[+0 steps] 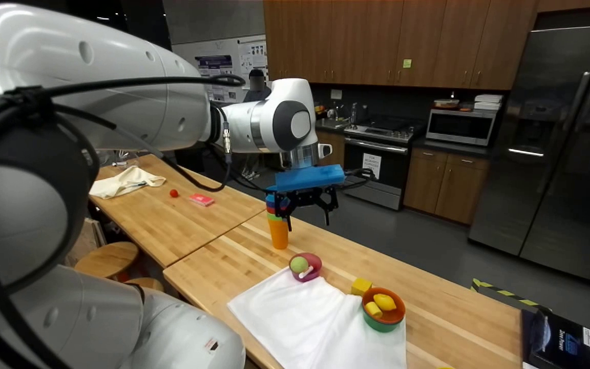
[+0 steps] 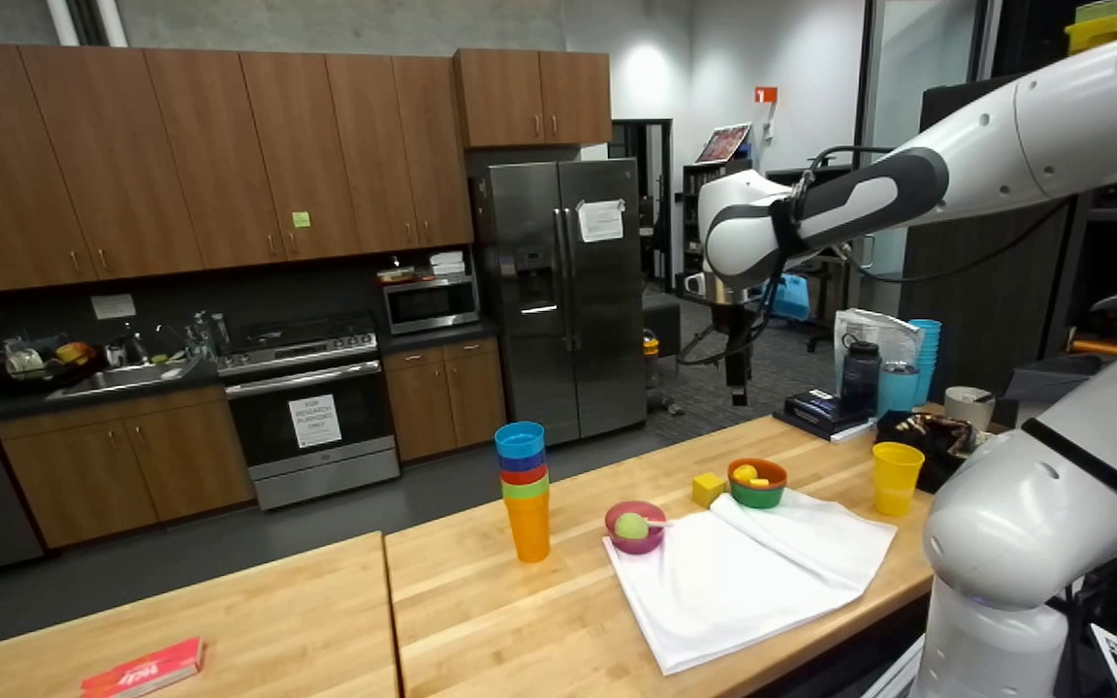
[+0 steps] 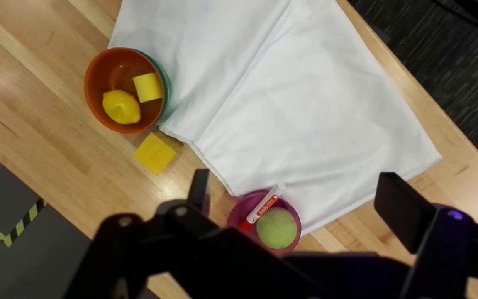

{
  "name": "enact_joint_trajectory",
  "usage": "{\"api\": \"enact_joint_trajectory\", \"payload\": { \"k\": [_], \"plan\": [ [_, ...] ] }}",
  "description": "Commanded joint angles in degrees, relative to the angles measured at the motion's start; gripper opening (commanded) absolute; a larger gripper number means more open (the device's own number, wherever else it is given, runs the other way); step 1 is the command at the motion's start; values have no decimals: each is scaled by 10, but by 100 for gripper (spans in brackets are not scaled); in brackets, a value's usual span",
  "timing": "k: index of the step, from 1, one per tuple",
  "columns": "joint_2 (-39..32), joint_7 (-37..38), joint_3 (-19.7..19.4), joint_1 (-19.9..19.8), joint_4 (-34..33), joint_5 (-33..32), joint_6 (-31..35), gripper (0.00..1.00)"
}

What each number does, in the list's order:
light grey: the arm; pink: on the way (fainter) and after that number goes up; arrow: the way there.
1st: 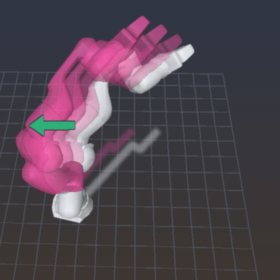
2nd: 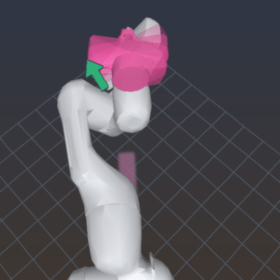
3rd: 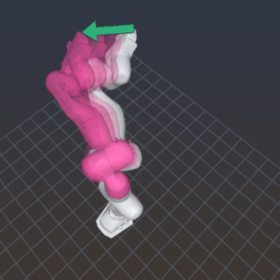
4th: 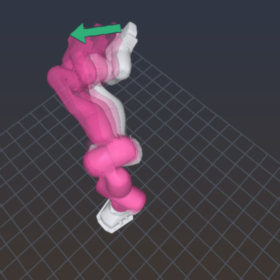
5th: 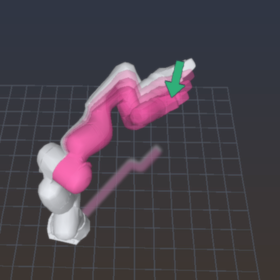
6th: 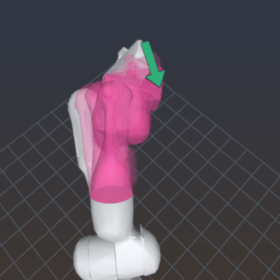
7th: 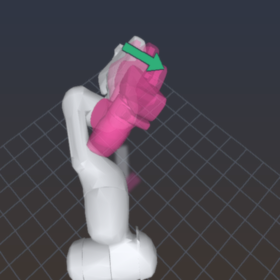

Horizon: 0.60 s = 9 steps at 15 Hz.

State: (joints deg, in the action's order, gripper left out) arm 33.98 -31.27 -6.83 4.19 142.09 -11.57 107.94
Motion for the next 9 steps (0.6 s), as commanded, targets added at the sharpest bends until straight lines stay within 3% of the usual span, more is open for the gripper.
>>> {"api": "enact_joint_trajectory", "payload": {
  "k": [1, 9],
  "plan": [
    [-10, -11, 4, 11, 2, 3, 8, 100],
    [-151, -6, 53, 74, -80, 97, 5, 100]
  ]
}}
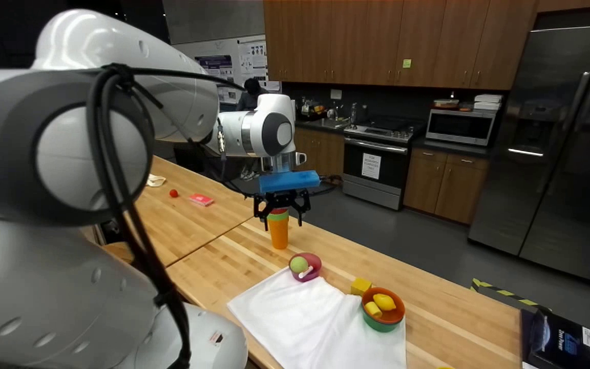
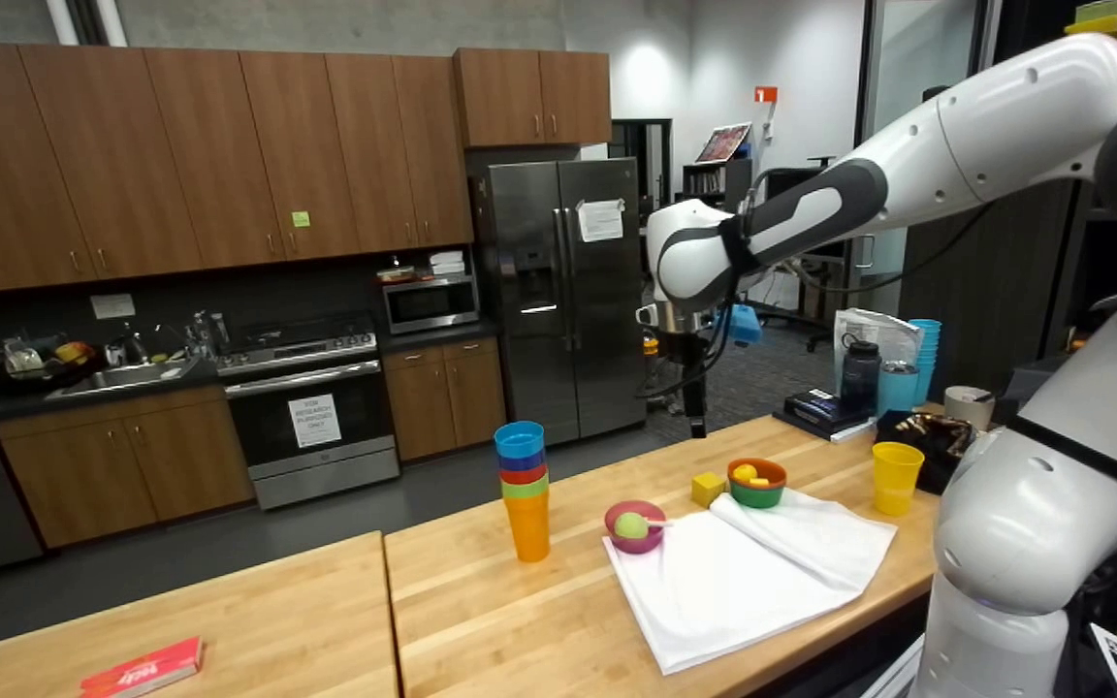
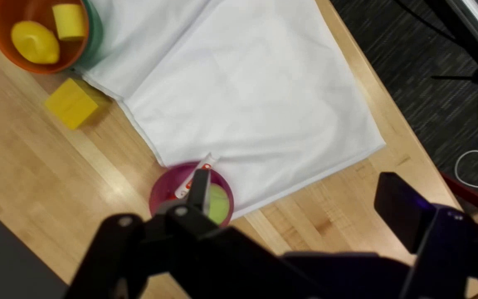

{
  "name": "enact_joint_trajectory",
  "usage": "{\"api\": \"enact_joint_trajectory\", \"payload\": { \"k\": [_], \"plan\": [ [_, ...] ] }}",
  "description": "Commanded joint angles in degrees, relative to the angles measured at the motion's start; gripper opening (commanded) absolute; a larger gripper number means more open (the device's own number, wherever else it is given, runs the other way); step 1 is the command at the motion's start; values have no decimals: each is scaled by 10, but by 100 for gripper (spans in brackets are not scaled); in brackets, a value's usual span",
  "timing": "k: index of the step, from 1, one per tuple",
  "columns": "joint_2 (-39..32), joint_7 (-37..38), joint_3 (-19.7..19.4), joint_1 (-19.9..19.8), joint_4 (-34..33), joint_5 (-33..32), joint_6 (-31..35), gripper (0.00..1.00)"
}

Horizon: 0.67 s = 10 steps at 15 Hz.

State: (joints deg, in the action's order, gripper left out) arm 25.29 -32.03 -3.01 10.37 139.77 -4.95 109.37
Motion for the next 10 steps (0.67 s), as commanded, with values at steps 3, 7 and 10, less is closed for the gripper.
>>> {"api": "enact_joint_trajectory", "payload": {
  "k": [3, 7, 10],
  "plan": [
    [-114, 15, 34, 12, -112, 61, -17, 100],
    [-166, 110, 52, -4, -185, 95, -3, 100],
    [-161, 123, 59, -8, -177, 100, 9, 100]
  ]
}}
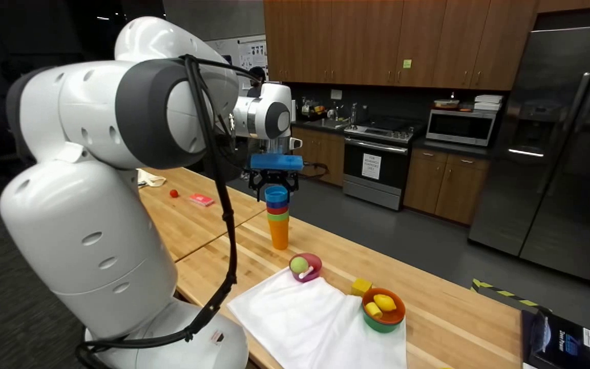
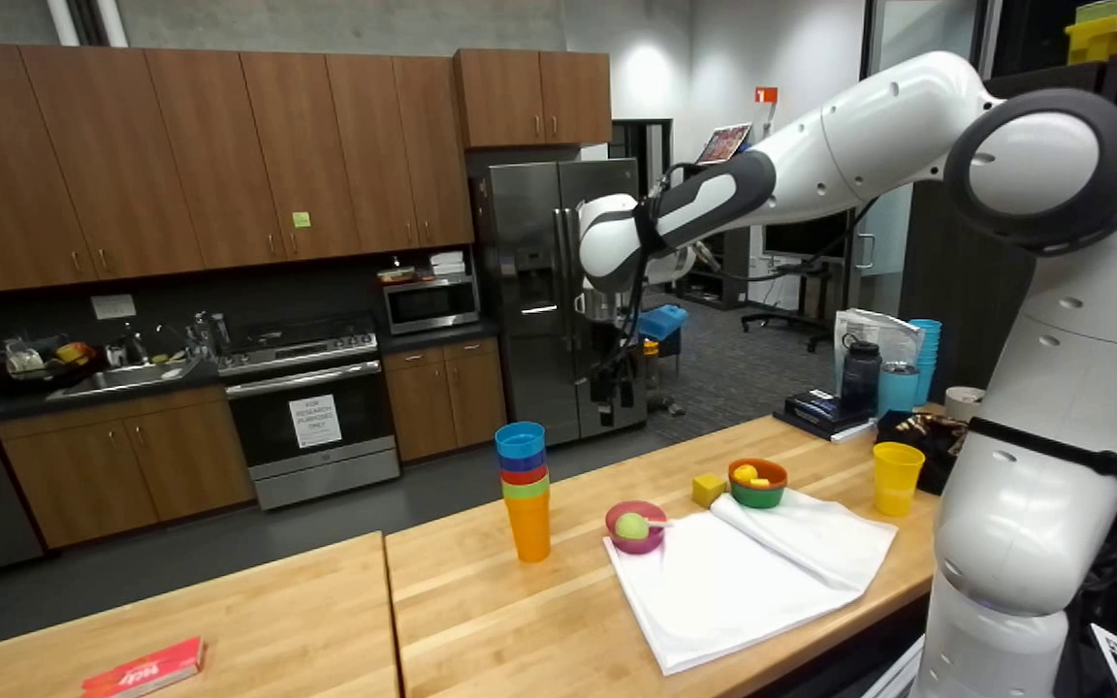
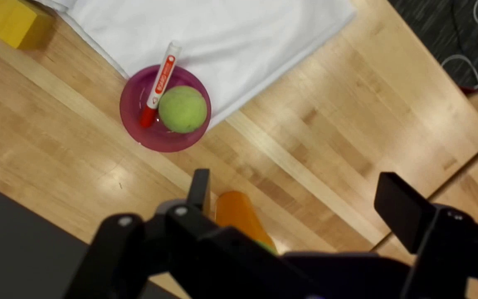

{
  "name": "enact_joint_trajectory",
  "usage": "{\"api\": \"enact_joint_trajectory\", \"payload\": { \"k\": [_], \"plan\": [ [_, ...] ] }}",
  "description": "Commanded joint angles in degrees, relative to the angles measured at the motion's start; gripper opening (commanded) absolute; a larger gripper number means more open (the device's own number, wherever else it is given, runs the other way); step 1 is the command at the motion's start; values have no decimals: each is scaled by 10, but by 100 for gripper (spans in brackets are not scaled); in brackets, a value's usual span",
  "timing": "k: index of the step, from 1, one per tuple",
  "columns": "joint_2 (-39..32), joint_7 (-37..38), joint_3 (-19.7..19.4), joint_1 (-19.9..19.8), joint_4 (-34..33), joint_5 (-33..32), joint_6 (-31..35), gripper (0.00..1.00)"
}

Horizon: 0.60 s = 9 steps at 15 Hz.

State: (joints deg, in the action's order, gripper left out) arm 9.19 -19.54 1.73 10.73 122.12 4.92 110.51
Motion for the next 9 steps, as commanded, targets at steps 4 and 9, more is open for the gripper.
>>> {"api": "enact_joint_trajectory", "payload": {
  "k": [4, 9],
  "plan": [
    [-8, 1, 14, -14, -5, 3, -1, 100],
    [-8, 1, 15, -14, -5, 3, -1, 100]
  ]
}}
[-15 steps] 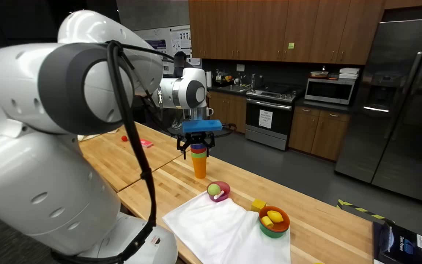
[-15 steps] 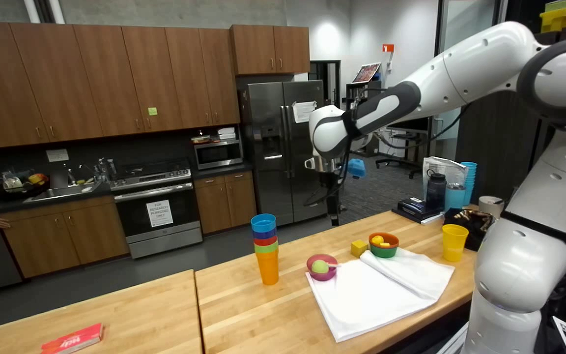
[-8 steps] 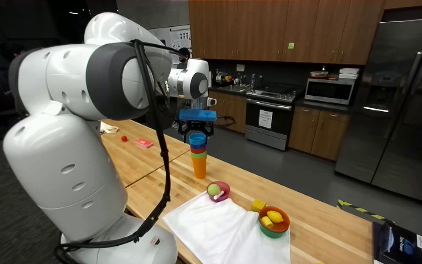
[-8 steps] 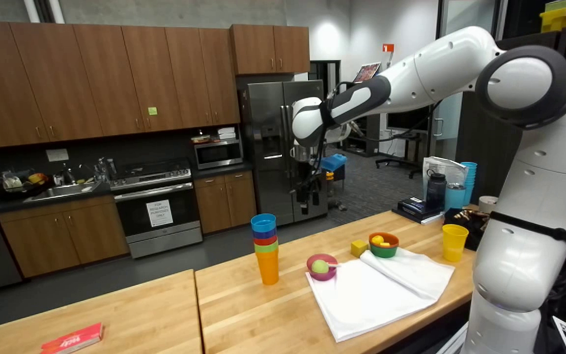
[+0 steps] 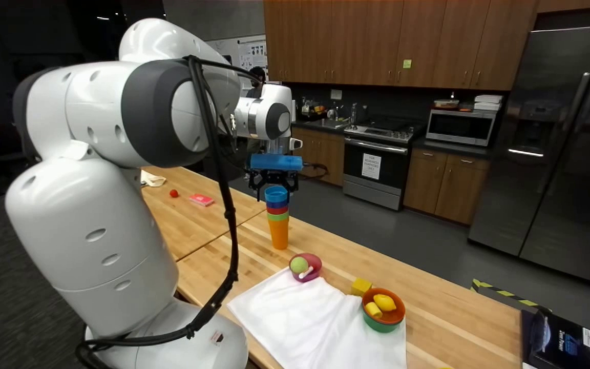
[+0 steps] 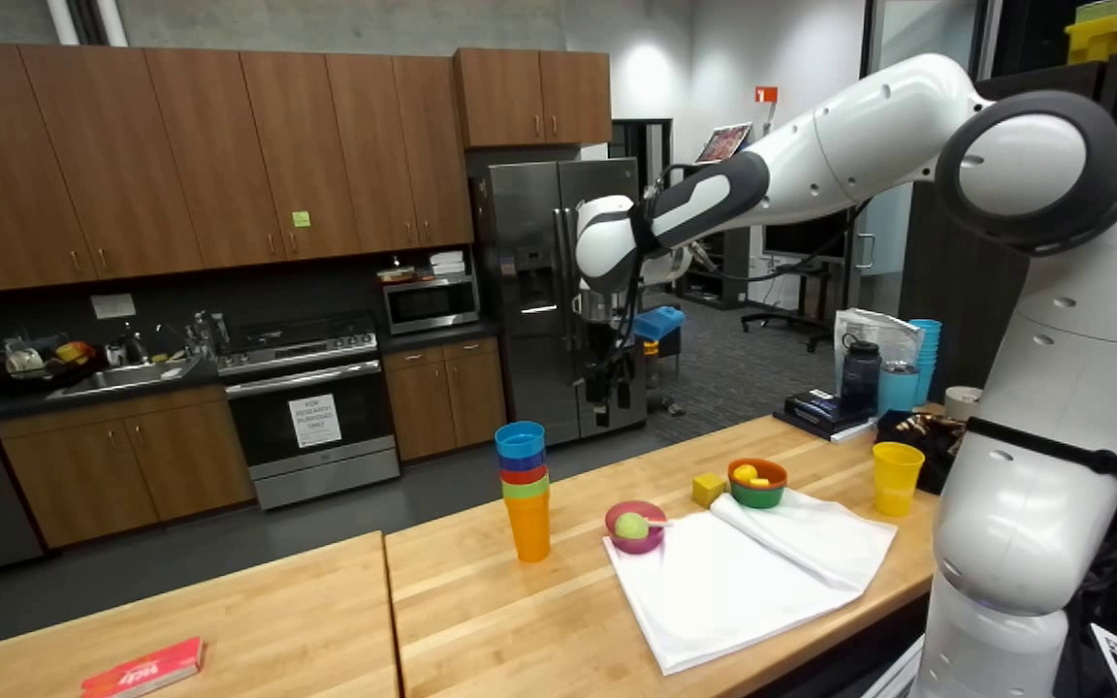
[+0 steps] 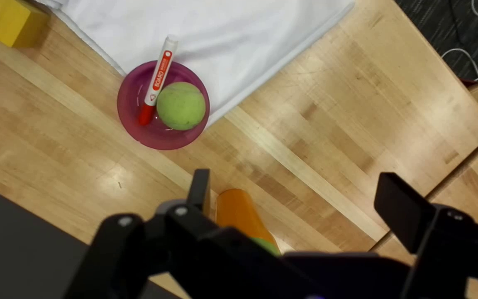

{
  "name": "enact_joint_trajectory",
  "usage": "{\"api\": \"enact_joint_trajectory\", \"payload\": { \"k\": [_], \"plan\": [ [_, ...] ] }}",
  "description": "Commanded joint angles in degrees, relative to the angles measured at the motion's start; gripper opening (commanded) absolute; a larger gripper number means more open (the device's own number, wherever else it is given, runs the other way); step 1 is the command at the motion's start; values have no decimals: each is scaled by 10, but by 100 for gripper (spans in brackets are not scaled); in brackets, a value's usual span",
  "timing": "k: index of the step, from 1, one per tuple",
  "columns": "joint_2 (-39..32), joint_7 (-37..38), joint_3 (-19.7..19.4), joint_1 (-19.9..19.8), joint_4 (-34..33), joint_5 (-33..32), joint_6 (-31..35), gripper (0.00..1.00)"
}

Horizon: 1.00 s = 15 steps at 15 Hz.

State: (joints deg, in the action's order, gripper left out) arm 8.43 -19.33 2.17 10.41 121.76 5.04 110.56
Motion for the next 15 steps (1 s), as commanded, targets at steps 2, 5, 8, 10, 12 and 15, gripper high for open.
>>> {"api": "enact_joint_trajectory", "payload": {
  "k": [2, 5, 8, 10, 12, 15],
  "plan": [
    [0, -1, 11, -11, -1, 2, -2, 100],
    [-4, 16, 13, -12, -4, 4, 1, 100],
    [-12, 122, 22, -18, 0, -7, 48, 100],
    [-21, 185, 28, -22, -2, -11, 80, 100],
    [-39, 253, 32, -29, -10, -23, 102, 100],
    [-56, 367, 40, -34, -14, -72, 130, 100]
  ]
}}
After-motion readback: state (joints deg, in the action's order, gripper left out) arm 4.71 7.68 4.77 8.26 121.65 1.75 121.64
